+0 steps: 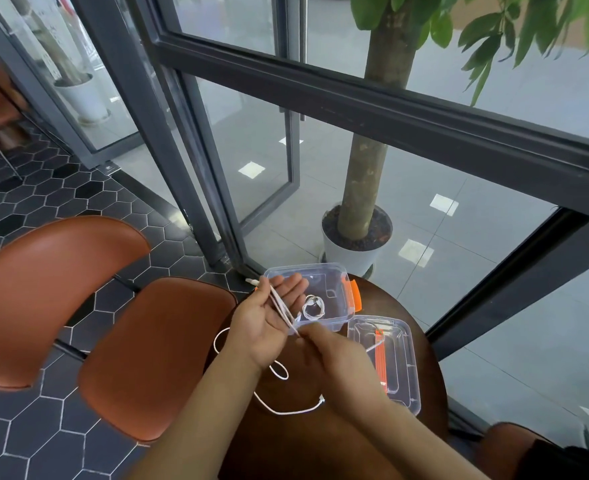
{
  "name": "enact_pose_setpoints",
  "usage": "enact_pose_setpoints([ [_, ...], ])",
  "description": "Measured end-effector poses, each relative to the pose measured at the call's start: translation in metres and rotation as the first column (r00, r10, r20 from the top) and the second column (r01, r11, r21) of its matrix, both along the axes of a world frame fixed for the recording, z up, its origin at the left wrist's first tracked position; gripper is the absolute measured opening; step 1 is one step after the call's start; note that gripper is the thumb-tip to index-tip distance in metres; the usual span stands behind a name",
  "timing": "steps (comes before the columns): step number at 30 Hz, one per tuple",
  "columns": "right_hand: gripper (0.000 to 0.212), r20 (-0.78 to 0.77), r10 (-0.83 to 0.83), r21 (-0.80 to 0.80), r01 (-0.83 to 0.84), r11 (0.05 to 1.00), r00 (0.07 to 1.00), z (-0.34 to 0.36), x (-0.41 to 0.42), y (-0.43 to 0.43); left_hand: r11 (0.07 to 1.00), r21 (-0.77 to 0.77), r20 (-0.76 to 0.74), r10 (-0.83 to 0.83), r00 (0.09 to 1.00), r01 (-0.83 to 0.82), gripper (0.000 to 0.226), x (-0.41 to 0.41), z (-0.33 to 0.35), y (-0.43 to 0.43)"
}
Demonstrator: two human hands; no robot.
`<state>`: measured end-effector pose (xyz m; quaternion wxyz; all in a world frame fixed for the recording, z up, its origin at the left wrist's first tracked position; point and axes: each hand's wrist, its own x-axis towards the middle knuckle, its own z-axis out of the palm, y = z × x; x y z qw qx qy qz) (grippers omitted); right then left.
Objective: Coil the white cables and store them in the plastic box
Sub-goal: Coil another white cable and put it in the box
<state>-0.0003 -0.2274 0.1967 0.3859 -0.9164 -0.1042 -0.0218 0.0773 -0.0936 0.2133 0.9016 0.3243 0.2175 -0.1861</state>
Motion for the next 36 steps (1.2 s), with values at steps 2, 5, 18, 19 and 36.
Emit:
enact_pose_setpoints([
  [2,0.042,-0.069,0.02,0.096,-0.013,0.995,0.997,-0.008,-0.005,-0.003,1.0,0.009,-0.007,0.008,1.0,-0.008,0.036,0.0,0.004,0.002],
  [5,0.017,-0.201,0.05,0.189,-0.012,0.982,0.978,-0.025,0.002,-0.016,0.999,0.019,-0.006,-0.049,0.999,0.049,0.036,-0.007,0.004,0.0],
  [18,0.022,-0.503,0.157,-0.008,-0.186,0.982,0.85,-0.025,0.061,-0.063,0.759,-0.009,0.32,-0.615,0.721,0.651,0.033,-0.025,0.009,0.016],
  [19,0.02,-0.466,0.168,-0.076,-0.229,0.971,0.869,-0.016,0.069,-0.062,0.73,0.047,0.31,-0.66,0.685,0.682,0.033,-0.027,0.009,0.017],
  [36,0.016,-0.473,0.037,0.428,0.193,0.883,0.88,0.064,0.039,-0.017,0.755,0.563,0.13,-0.482,0.866,0.336,0.037,-0.019,-0.01,0.013],
])
